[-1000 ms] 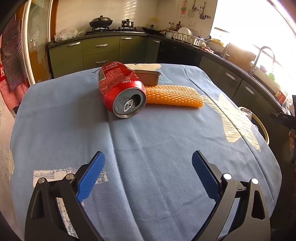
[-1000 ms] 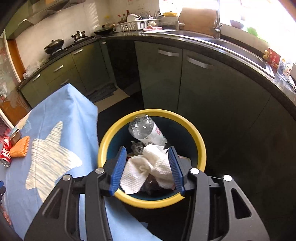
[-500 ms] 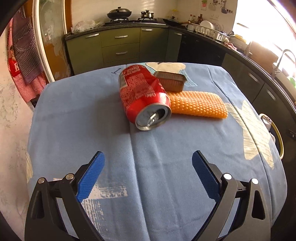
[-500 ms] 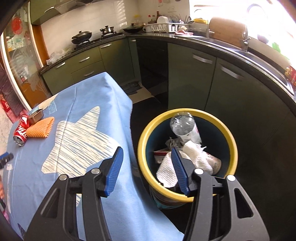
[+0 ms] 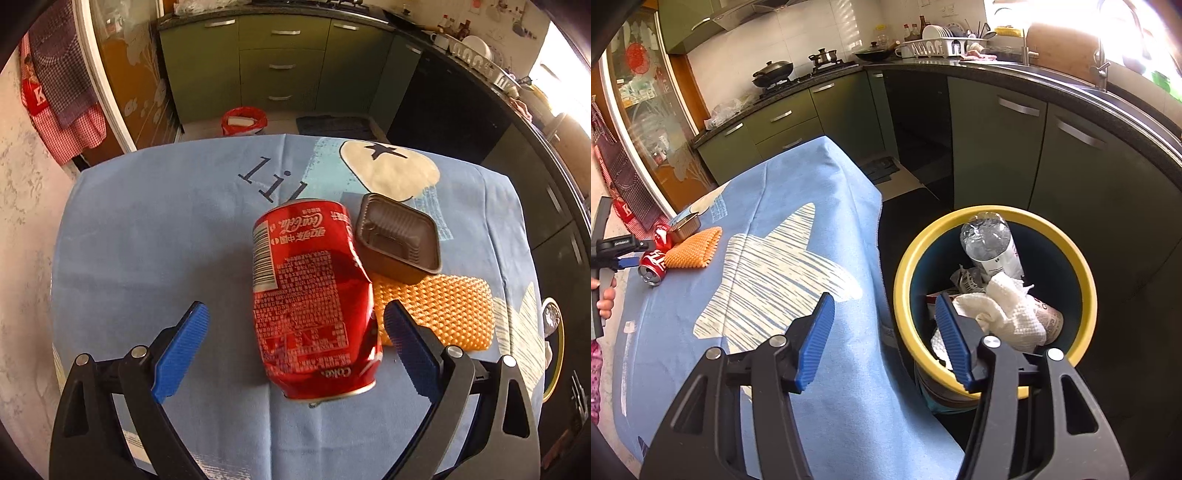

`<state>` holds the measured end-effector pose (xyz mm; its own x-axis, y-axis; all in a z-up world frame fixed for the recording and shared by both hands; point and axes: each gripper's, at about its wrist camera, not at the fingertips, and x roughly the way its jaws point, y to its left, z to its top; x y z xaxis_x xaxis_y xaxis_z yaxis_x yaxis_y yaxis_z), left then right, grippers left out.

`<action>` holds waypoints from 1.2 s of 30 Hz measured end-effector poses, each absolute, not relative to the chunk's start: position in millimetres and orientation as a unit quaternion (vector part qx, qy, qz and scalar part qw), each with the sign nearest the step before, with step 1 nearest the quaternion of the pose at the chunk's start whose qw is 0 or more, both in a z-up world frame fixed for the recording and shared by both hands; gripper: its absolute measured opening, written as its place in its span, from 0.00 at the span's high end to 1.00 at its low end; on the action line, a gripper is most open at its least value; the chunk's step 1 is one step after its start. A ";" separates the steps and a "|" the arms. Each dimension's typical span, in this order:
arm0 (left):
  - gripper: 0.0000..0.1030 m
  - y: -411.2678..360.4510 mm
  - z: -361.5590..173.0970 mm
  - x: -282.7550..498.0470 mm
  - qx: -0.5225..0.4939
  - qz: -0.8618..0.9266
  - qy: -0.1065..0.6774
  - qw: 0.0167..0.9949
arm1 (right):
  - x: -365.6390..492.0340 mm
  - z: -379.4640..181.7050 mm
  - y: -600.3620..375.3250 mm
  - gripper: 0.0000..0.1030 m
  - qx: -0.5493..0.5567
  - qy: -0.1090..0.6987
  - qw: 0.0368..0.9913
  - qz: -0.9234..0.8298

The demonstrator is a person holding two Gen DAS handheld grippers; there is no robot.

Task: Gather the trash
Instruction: 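Grasp the red Coca-Cola can with the left gripper and lift it, then carry the Coca-Cola can over the yellow bin and open the left gripper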

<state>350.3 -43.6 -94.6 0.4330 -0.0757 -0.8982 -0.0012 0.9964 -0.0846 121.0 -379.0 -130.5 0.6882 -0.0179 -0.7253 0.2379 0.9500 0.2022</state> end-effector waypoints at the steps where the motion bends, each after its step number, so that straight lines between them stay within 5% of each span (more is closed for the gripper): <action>1: 0.09 -42.1 -97.7 353.5 -0.038 -0.019 0.536 0.843 | 122.2 -130.6 -378.5 0.47 0.141 0.389 0.908 -0.068; 16: 0.22 -56.5 -126.3 387.5 -0.016 -0.028 0.575 0.818 | 136.3 -130.8 -361.5 0.47 0.129 0.398 0.907 -0.040; 19: 0.31 -58.9 -130.9 389.8 -0.008 -0.027 0.577 0.816 | 136.1 -129.8 -361.2 0.47 0.127 0.398 0.907 -0.039; 36: 0.32 -52.9 -90.2 301.1 0.027 -0.031 0.516 0.855 | 132.3 -121.3 -346.1 0.47 0.120 0.392 0.912 -0.020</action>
